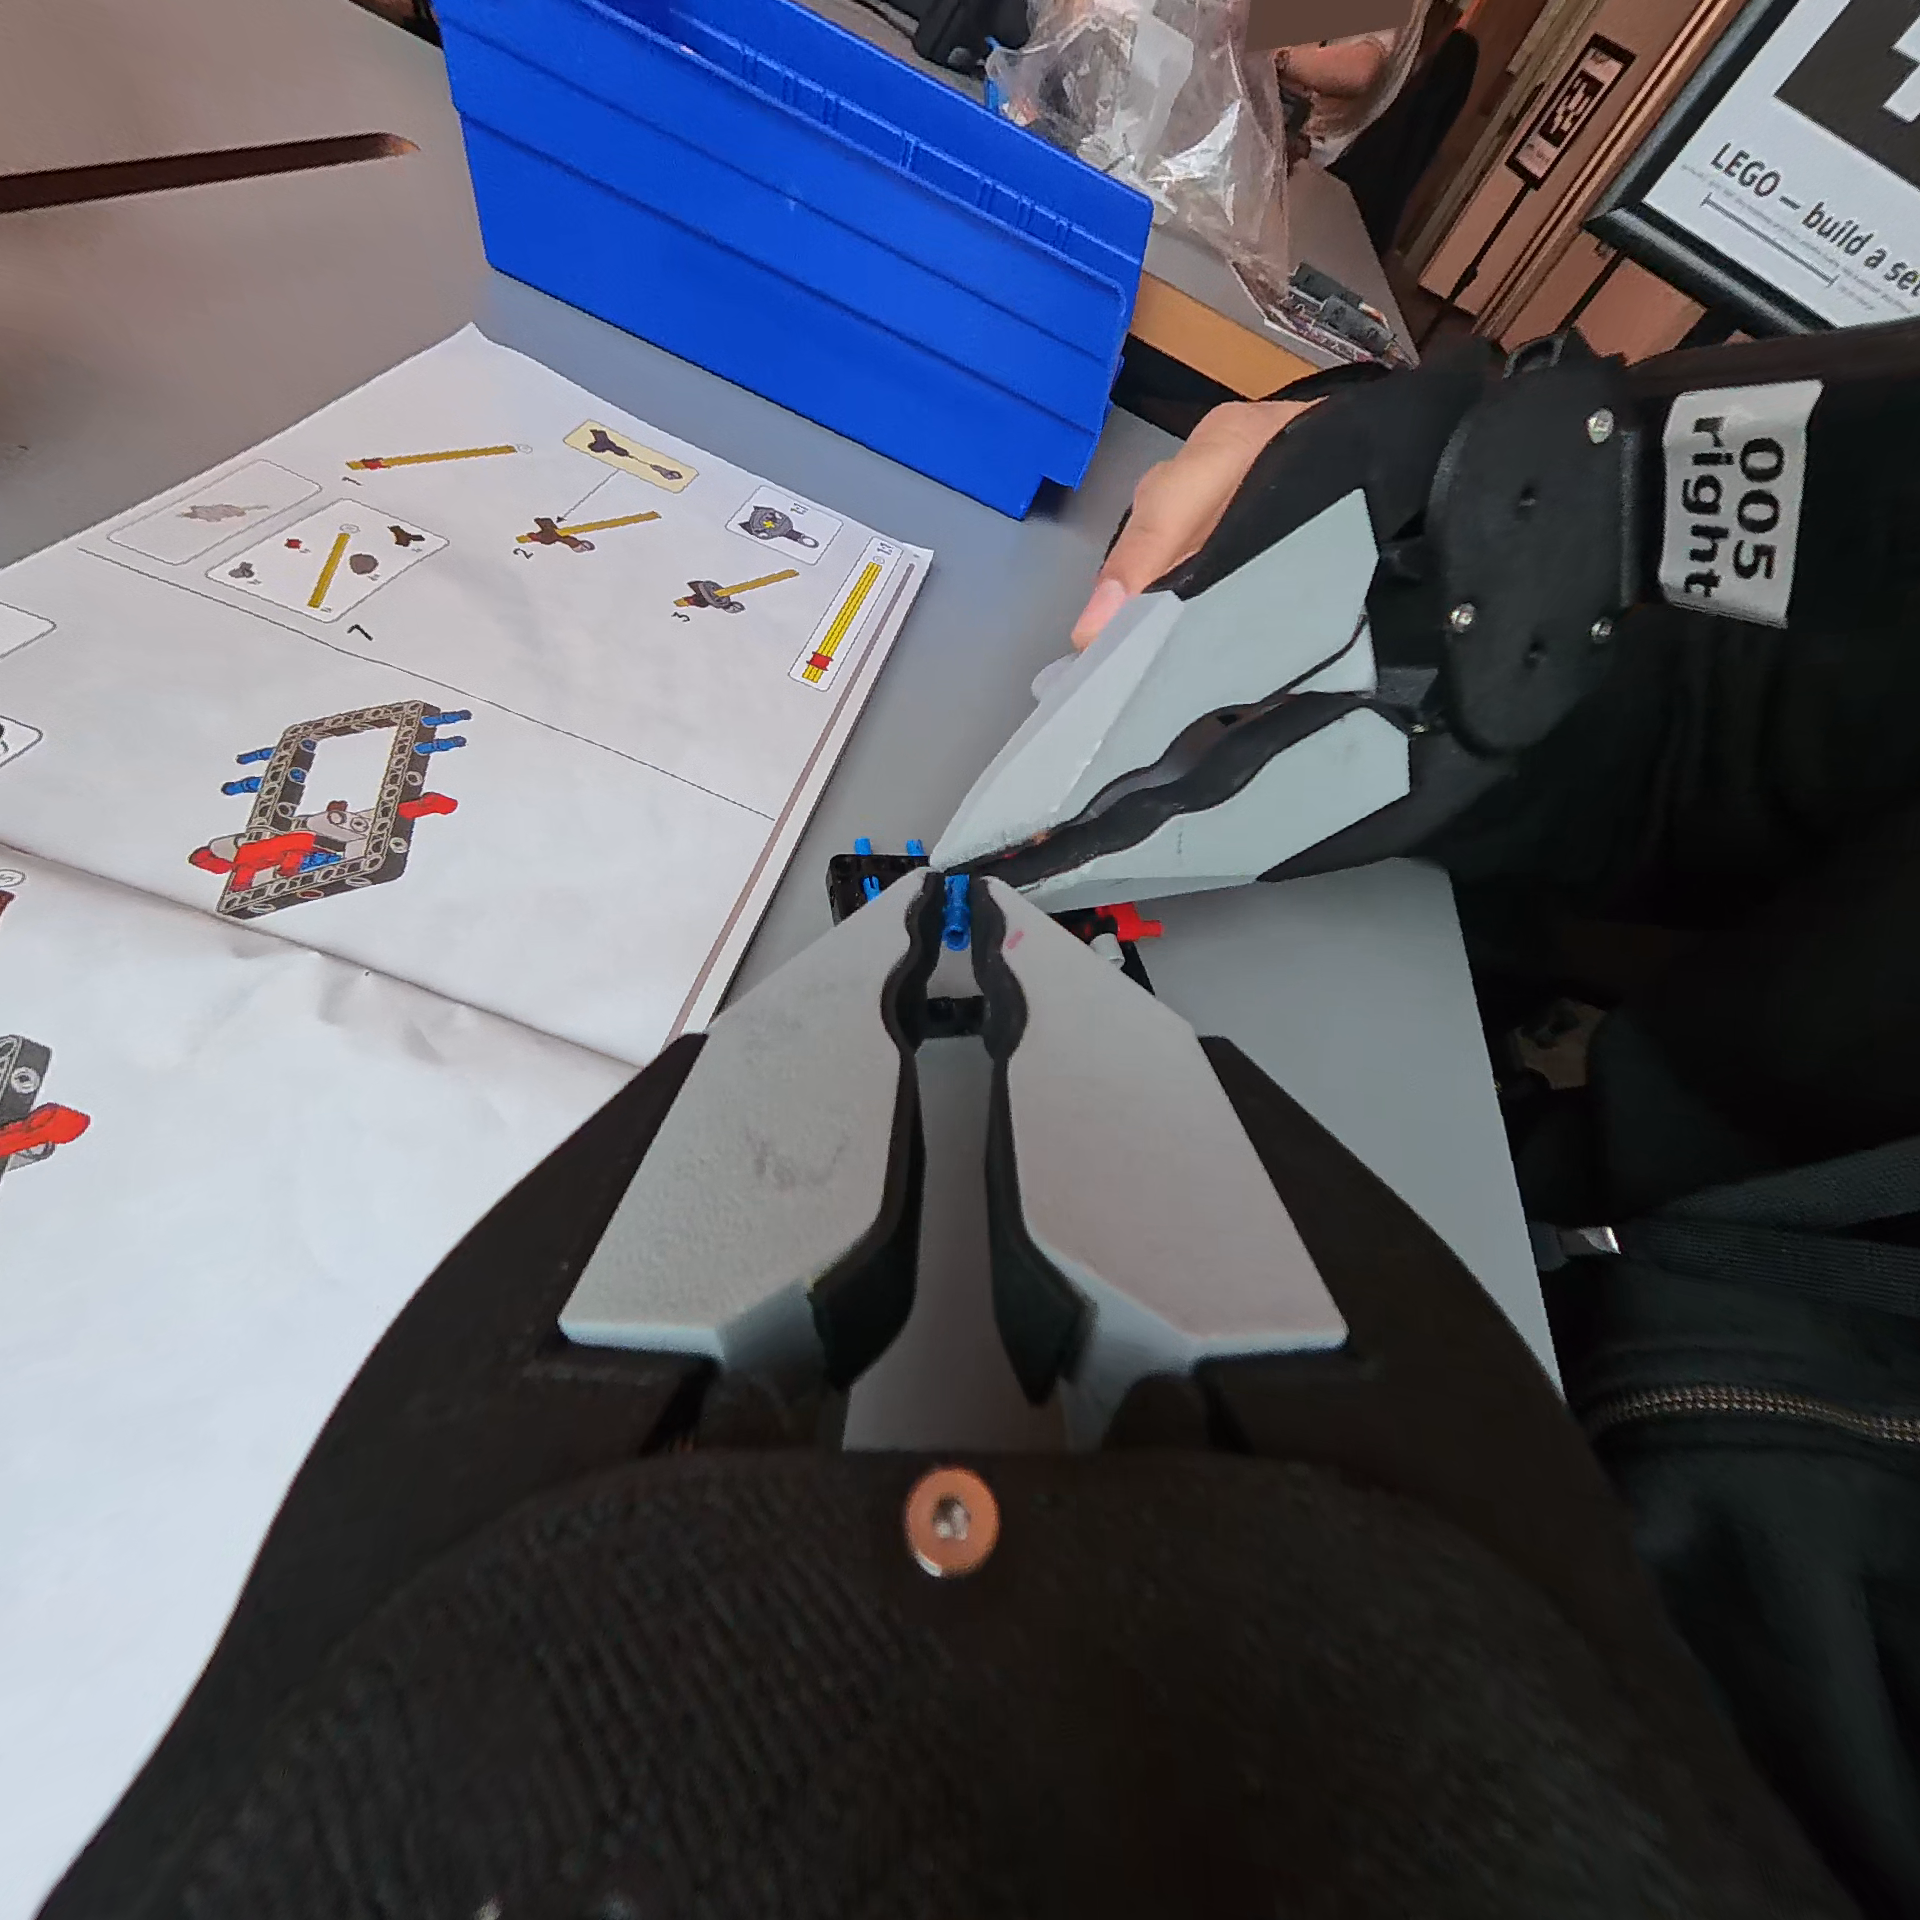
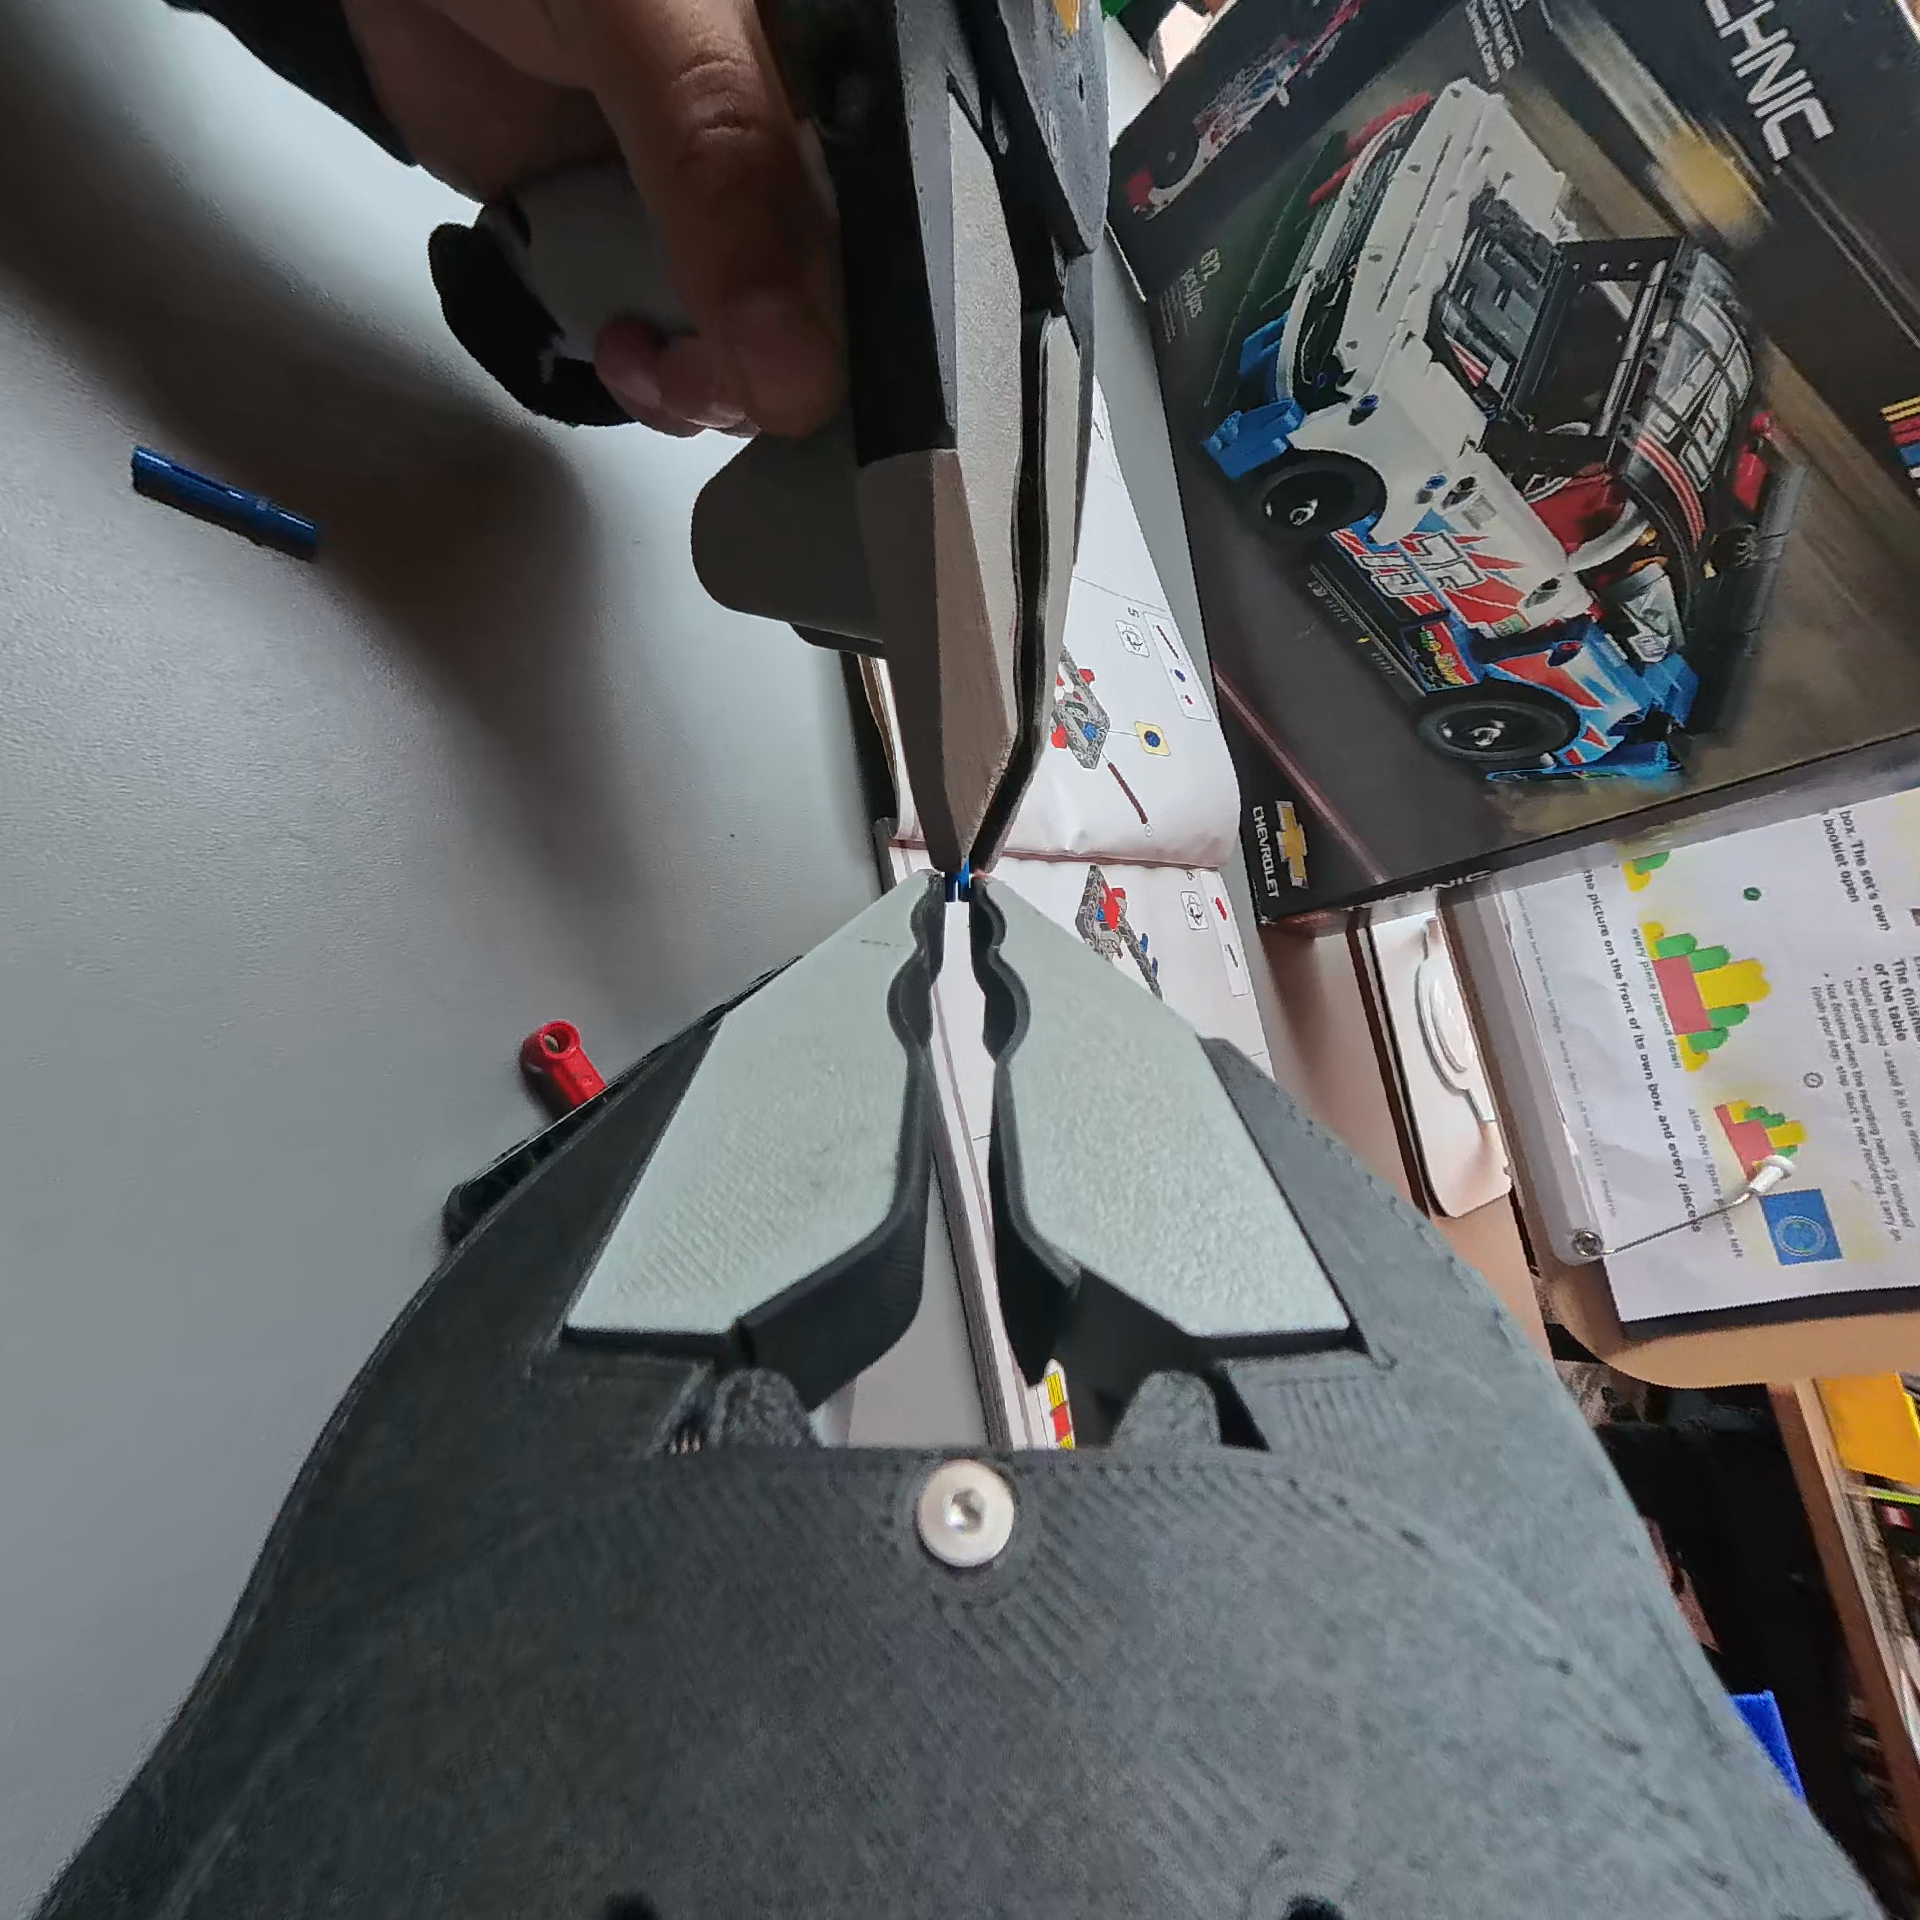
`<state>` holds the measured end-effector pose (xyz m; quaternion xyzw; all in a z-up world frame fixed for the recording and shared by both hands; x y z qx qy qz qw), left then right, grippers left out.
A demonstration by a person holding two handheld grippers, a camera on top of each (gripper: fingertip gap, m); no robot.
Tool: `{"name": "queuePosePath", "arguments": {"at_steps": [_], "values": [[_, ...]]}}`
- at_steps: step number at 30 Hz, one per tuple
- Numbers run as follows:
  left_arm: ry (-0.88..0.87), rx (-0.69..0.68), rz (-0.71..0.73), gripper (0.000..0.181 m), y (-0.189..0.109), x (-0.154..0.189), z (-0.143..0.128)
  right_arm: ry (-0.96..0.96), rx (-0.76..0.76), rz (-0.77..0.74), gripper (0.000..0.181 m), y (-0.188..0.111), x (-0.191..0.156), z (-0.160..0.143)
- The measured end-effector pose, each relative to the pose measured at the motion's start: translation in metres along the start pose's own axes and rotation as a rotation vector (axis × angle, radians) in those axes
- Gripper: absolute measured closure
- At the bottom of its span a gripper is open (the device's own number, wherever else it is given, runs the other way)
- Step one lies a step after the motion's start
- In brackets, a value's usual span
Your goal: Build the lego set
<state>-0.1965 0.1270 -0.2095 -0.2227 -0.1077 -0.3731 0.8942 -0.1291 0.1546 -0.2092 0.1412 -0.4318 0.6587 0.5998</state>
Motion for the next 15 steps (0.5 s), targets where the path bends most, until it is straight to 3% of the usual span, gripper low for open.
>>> {"name": "queuePosePath", "arguments": {"at_steps": [15], "values": [[-0.01, -0.006, -0.003, 0.178, -0.0009, -0.0011, -0.0007, -0.017, -0.003, 0.003, 0.181, -0.0013, -0.0004, -0.0019]]}}
Point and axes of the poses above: each gripper's, where its closed fingertips meet, y out along the fingers, z out of its top, x = y × z across the jaws, the point moved 5 cm from there along -y, back along the fingers, and after that the axes turned 4 degrees about -z, right-handed, at the moved point
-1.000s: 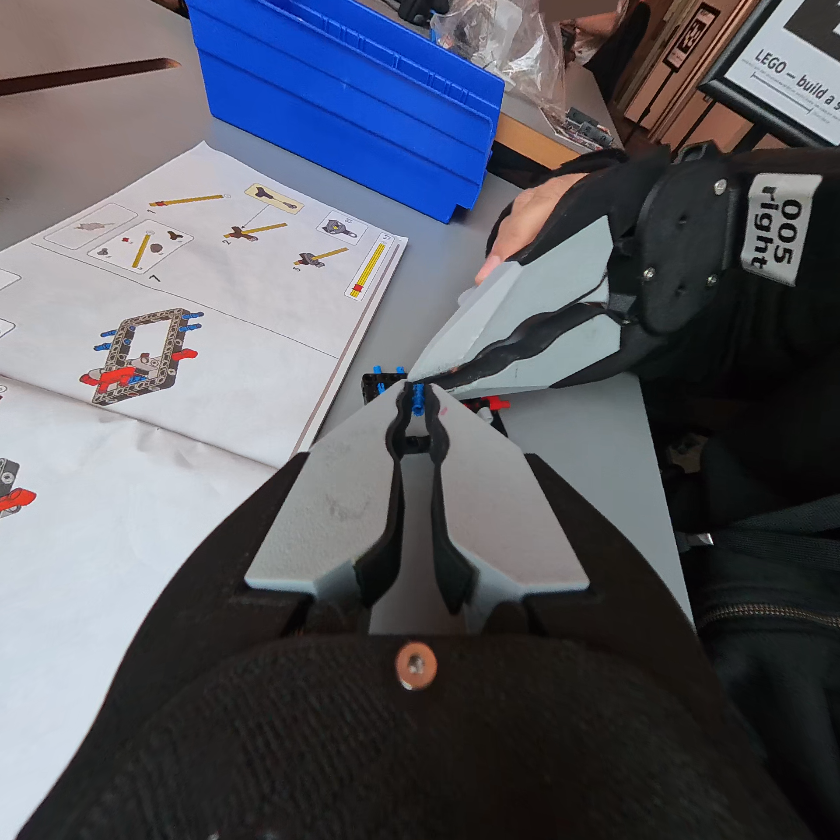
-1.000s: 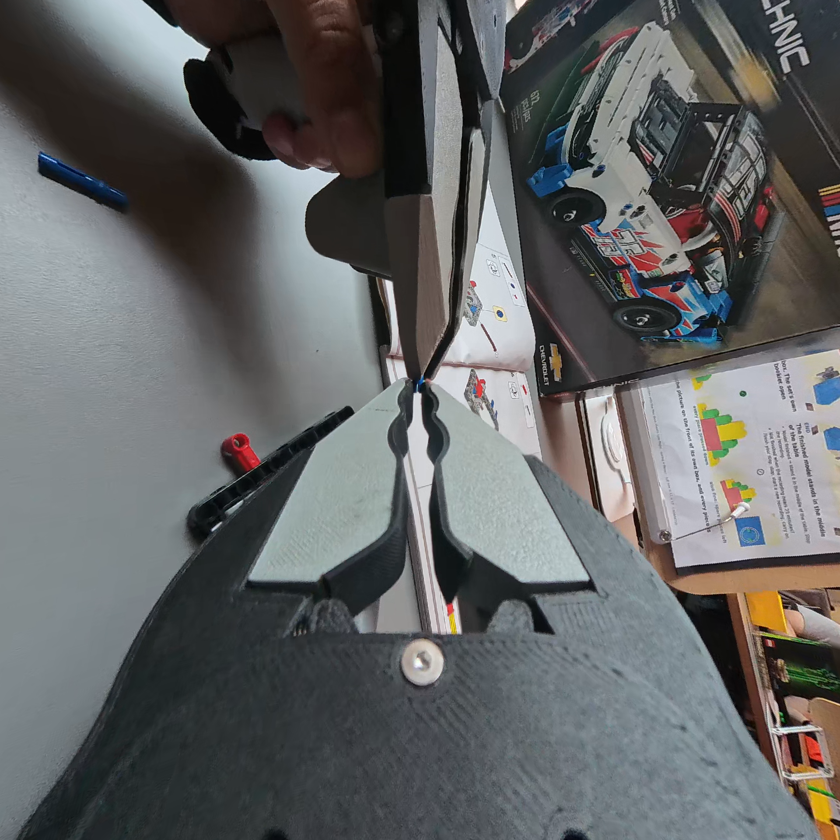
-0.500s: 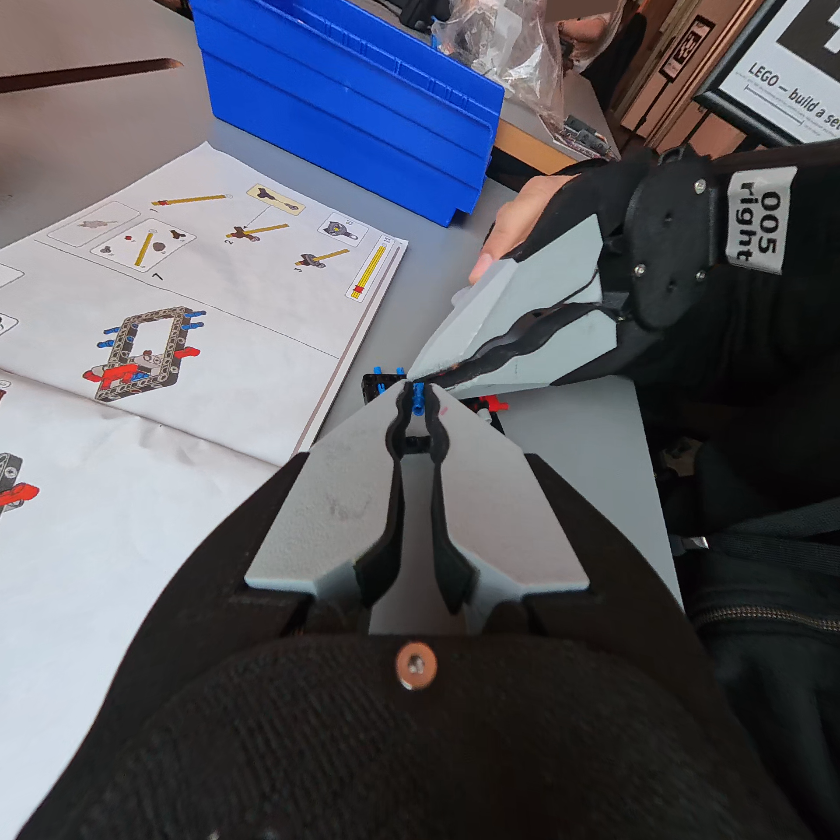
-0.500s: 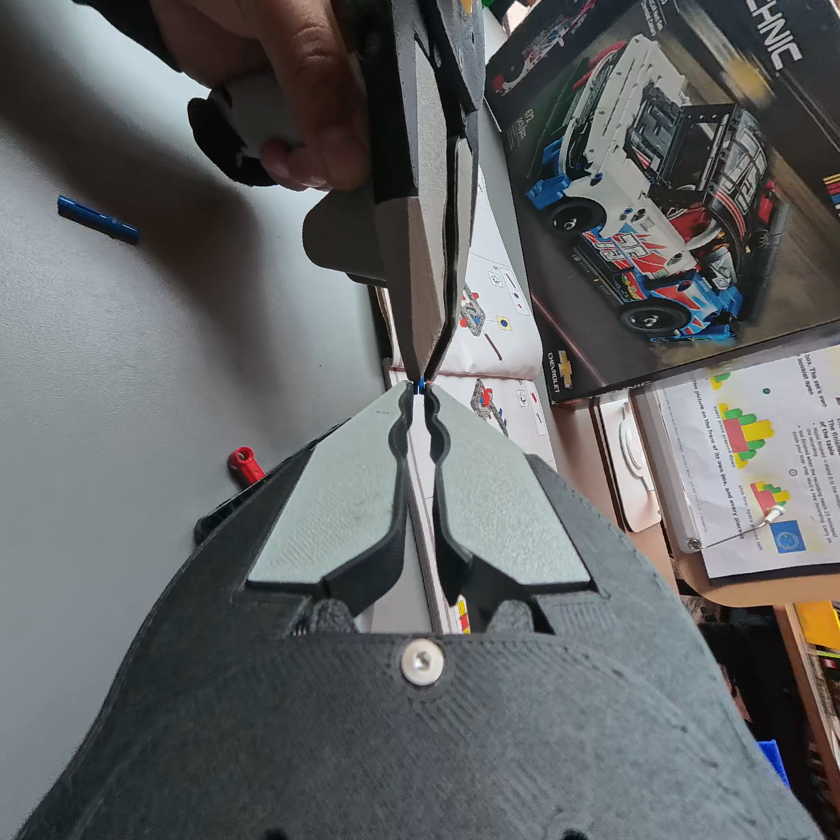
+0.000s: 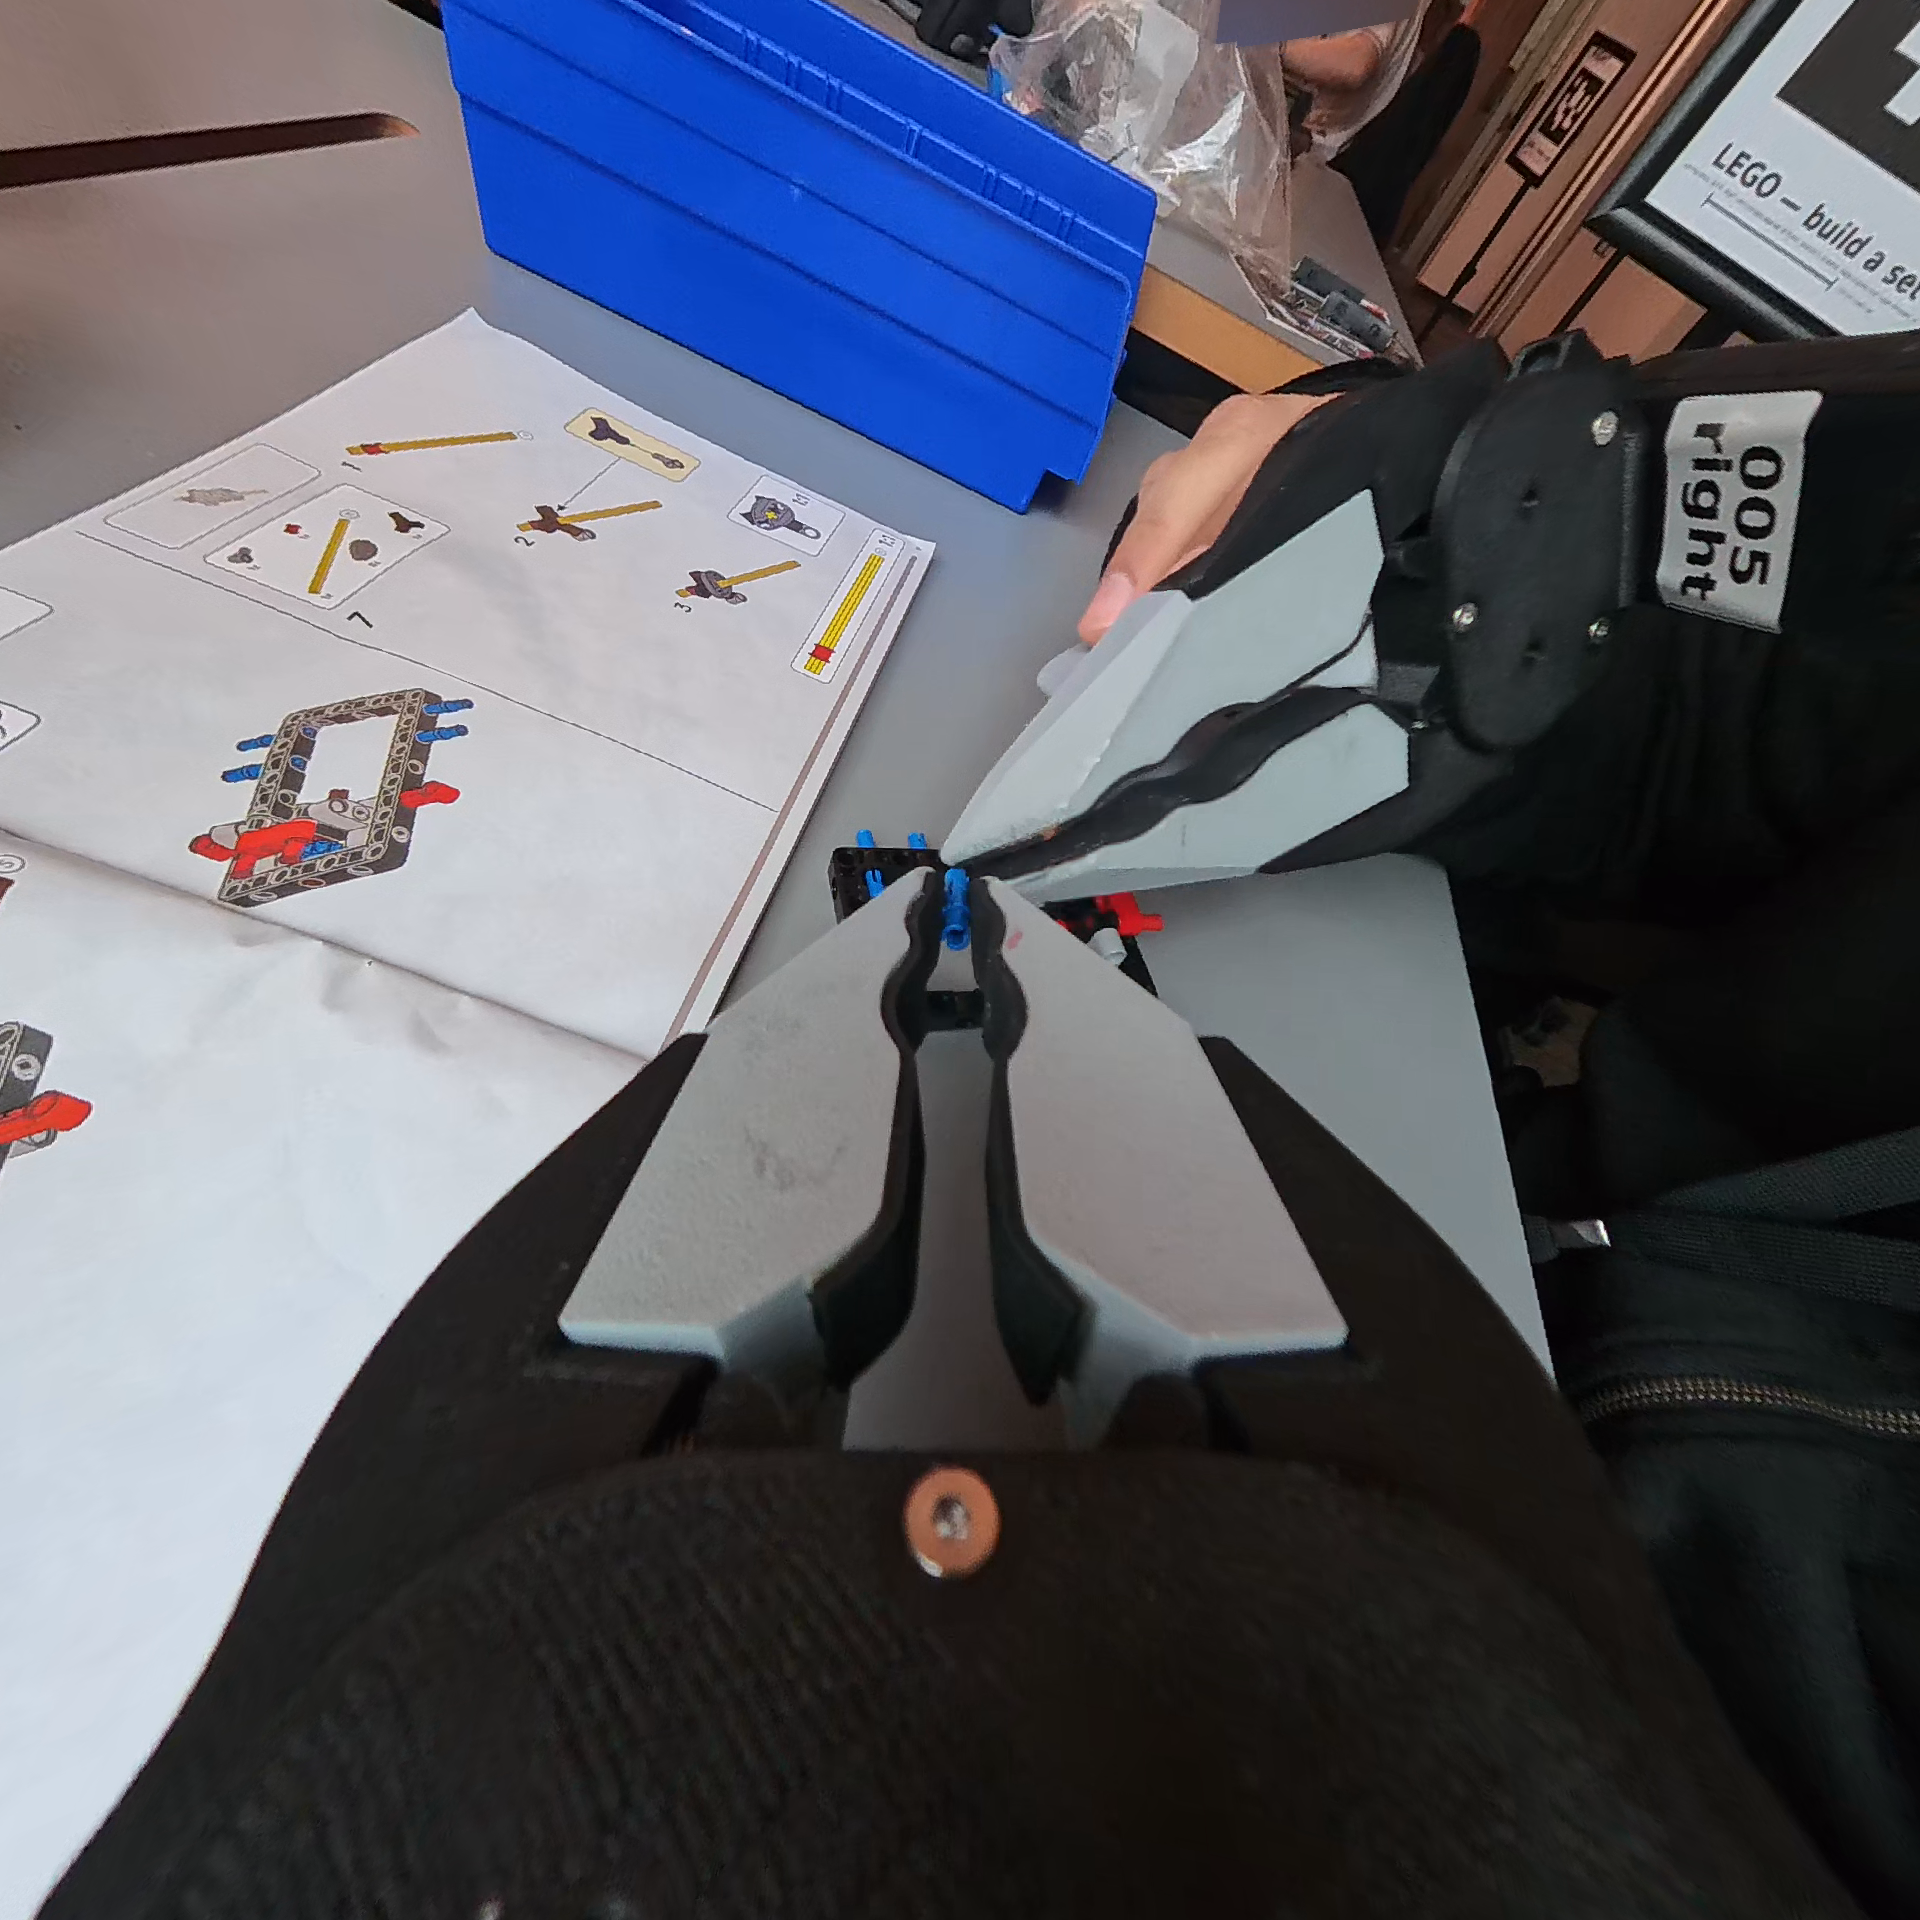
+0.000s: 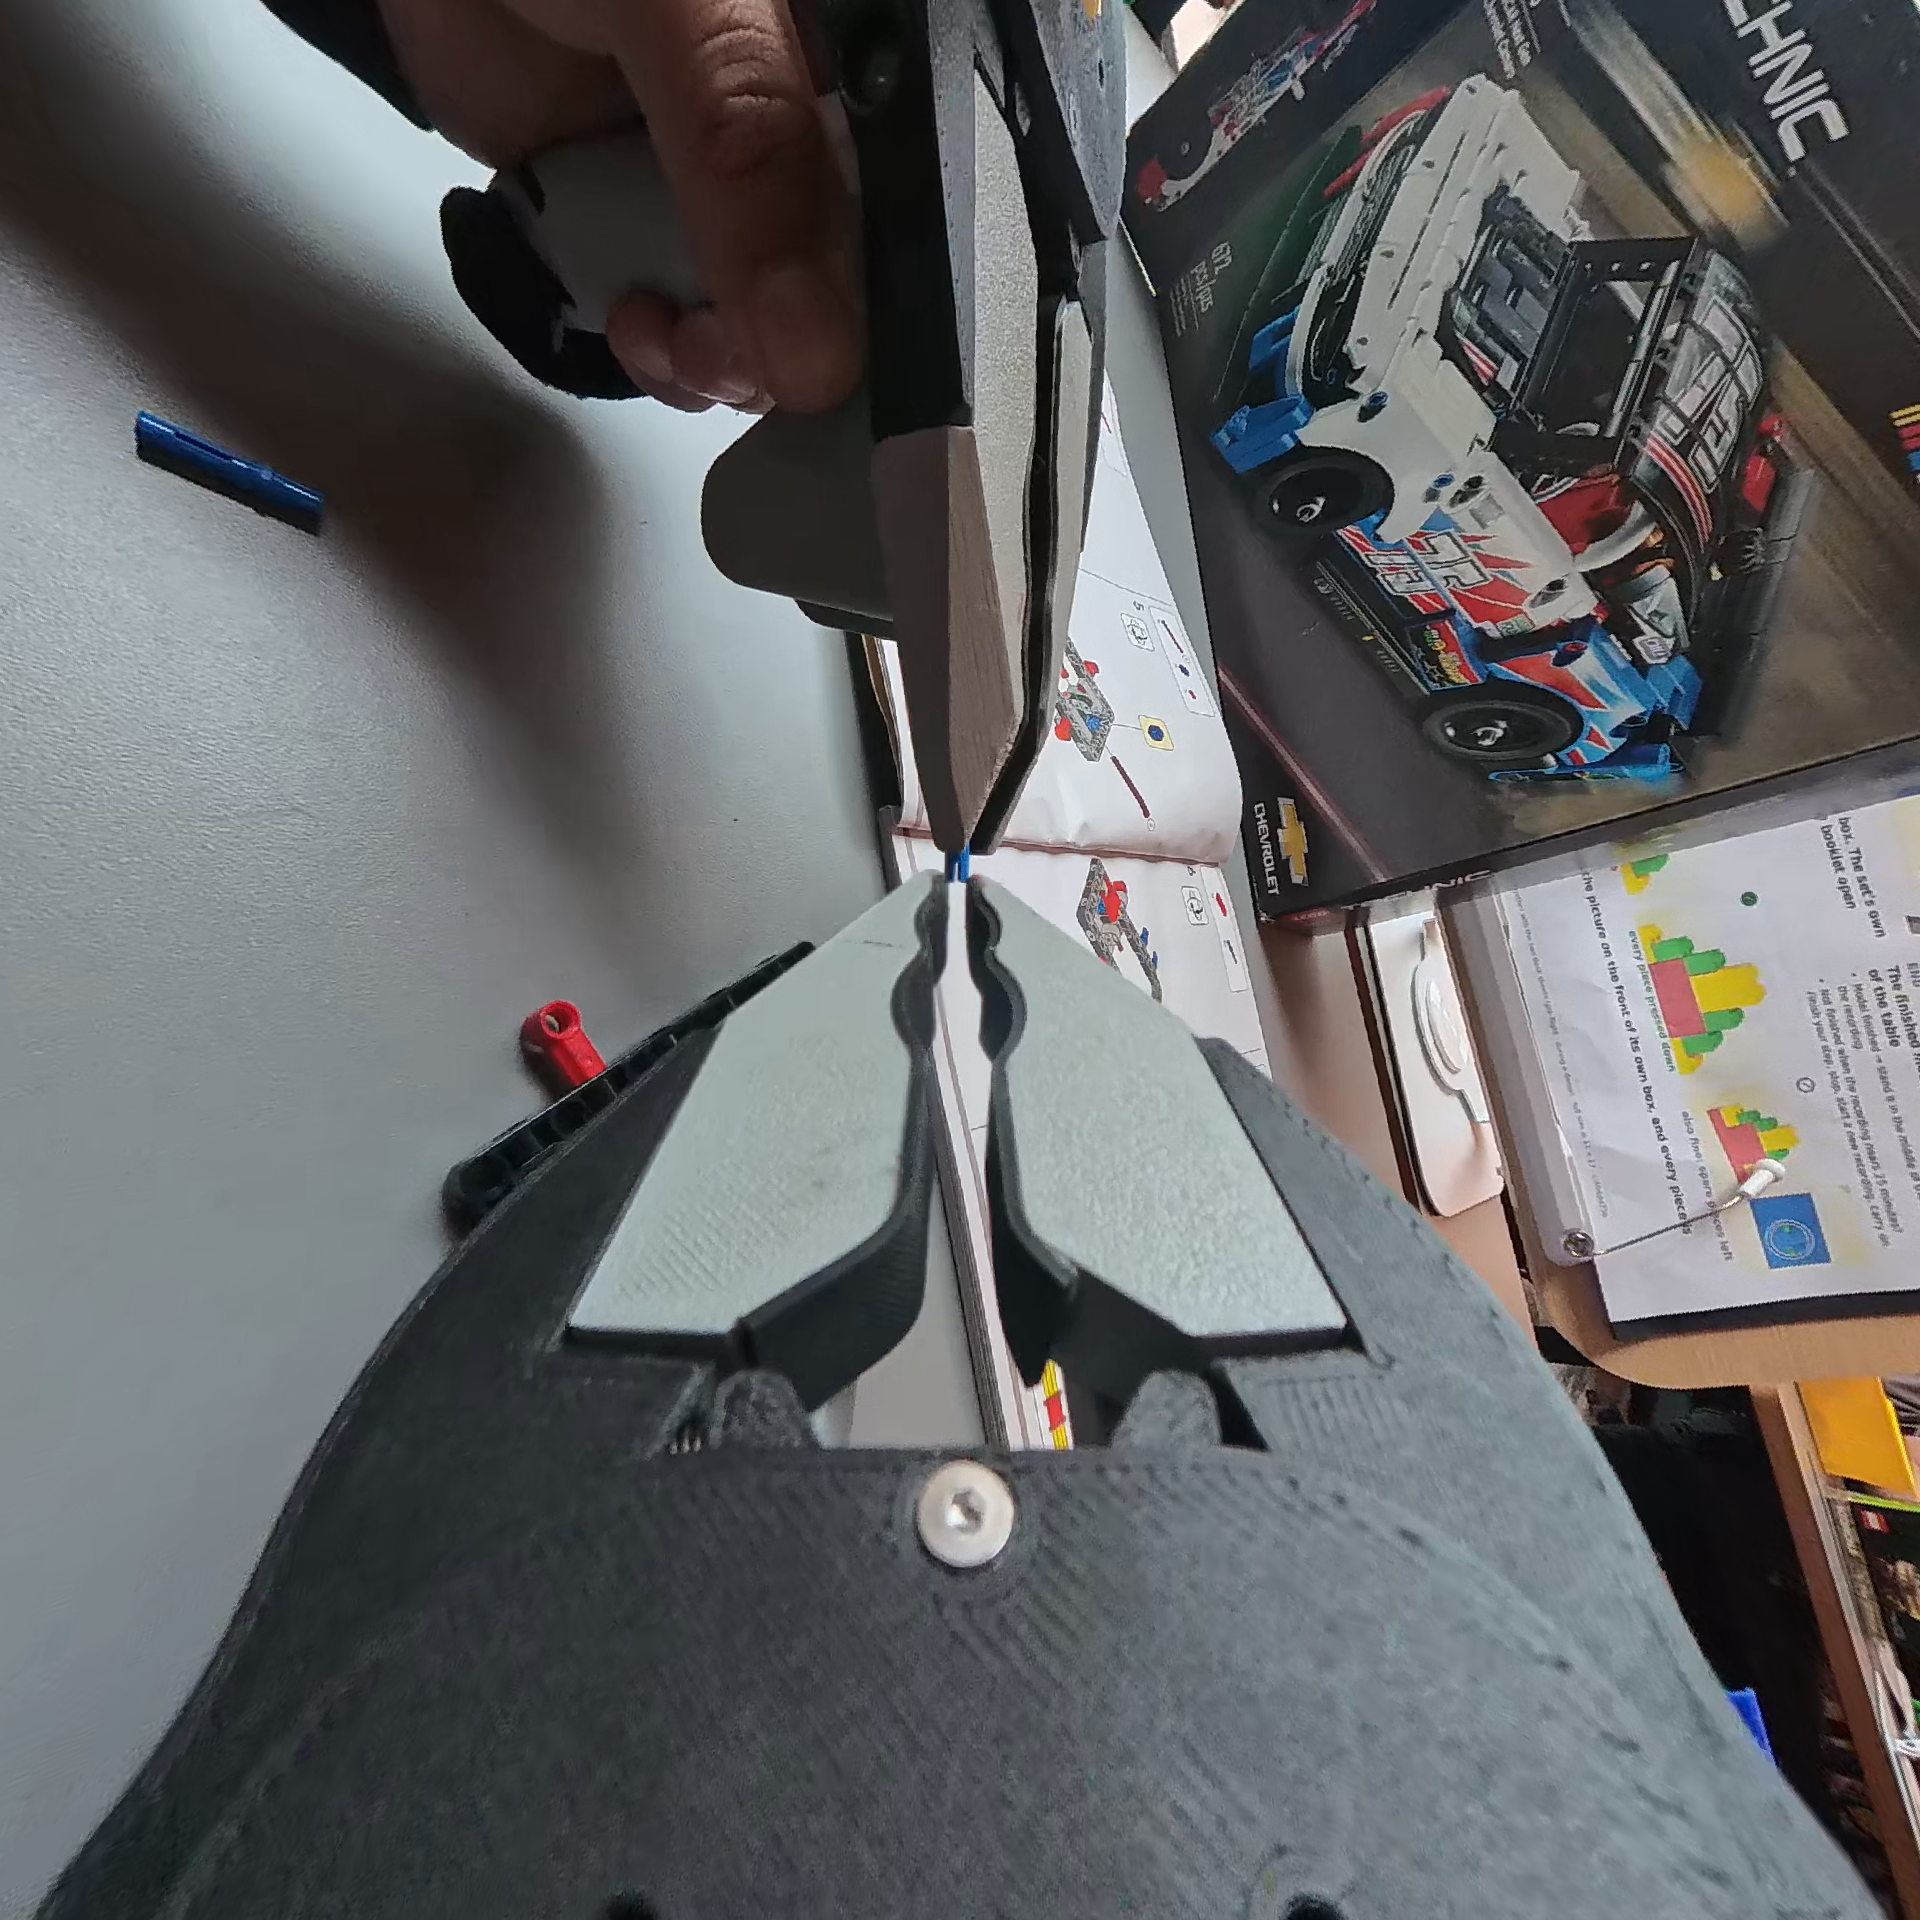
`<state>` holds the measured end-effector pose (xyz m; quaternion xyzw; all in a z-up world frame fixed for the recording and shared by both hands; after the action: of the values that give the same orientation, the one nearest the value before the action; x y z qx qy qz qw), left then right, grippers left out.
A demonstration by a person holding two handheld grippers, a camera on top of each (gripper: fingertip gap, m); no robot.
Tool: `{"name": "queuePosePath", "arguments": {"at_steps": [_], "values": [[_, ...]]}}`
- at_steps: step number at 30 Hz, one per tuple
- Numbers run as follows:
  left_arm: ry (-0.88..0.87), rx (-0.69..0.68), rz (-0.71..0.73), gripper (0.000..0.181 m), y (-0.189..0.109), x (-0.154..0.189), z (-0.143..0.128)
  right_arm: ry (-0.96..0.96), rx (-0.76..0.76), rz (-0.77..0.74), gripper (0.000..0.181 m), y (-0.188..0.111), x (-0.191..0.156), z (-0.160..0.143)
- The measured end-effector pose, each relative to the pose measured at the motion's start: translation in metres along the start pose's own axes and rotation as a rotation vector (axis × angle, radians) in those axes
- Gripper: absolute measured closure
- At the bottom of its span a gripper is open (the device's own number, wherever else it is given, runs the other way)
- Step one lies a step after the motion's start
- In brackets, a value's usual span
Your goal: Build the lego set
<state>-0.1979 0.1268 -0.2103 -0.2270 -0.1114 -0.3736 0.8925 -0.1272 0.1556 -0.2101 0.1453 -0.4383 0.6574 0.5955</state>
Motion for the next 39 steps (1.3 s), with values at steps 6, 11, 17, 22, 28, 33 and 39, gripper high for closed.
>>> {"name": "queuePosePath", "arguments": {"at_steps": [6, 11, 17, 22, 28, 33, 39], "values": [[-0.003, 0.002, -0.004, 0.178, 0.0, 0.0, 0.0, -0.01, 0.002, -0.004, 0.181, 0.0, 0.0, 0.001], [-0.01, -0.009, -0.017, 0.178, 0.001, 0.001, -0.001, -0.022, 0.002, 0.002, 0.181, 0.0, -0.001, 0.001], [-0.01, -0.03, -0.05, 0.179, 0.001, 0.001, -0.003, -0.062, 0.002, 0.01, 0.181, -0.001, -0.004, 0.001], [-0.02, -0.036, -0.078, 0.179, 0.0, 0.001, -0.004, -0.098, -0.002, 0.009, 0.181, -0.002, -0.006, 0.002], [-0.006, -0.027, -0.086, 0.178, 0.001, 0.005, -0.003, -0.124, -0.004, 0.038, 0.181, -0.004, -0.009, 0.003], [-0.011, -0.023, -0.069, 0.178, -0.003, 0.002, -0.001, -0.08, 0.039, 0.028, 0.181, -0.003, -0.009, 0.009], [-0.027, -0.01, -0.071, 0.179, -0.004, -0.001, -0.001, -0.003, 0.024, 0.033, 0.181, -0.002, -0.001, 0.0]]}}
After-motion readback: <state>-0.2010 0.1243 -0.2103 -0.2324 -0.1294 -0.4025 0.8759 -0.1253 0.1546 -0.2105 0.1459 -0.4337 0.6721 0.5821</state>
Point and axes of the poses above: each gripper's, where its closed fingertips meet, y out along the fingers, z out of its top, x = y × z across the jaws, the point moved 5 cm from there along -y, back along the fingers, and after that the axes turned 4 degrees about -z, right-handed, at the moved point
